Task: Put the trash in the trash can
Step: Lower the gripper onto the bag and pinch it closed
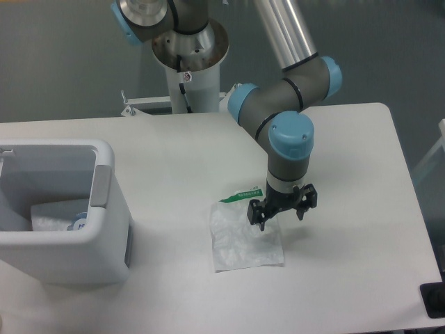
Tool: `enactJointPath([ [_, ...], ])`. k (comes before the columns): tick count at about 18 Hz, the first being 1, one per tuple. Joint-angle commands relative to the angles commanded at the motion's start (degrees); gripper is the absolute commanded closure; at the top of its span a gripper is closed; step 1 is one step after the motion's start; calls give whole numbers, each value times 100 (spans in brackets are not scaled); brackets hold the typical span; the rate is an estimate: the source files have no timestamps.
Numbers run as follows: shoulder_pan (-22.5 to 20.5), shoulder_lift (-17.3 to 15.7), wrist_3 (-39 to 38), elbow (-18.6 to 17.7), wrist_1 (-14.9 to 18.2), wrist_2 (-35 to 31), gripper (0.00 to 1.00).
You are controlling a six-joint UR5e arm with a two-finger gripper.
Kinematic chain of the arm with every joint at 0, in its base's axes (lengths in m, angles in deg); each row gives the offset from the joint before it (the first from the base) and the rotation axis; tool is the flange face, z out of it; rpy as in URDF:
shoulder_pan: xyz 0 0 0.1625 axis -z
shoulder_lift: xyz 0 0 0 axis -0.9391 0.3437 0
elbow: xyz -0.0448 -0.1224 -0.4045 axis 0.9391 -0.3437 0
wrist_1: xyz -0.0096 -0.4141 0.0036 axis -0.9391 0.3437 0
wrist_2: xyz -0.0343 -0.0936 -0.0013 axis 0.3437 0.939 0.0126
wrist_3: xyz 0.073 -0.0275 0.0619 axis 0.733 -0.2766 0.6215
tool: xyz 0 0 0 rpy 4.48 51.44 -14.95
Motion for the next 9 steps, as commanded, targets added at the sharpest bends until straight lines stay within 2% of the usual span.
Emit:
enactJointPath([
  [3, 36, 158, 35, 246, 17, 35, 1],
  [5, -8, 307, 140, 282, 18, 18, 1],
  [9, -17, 343, 369, 282, 35, 26, 1],
])
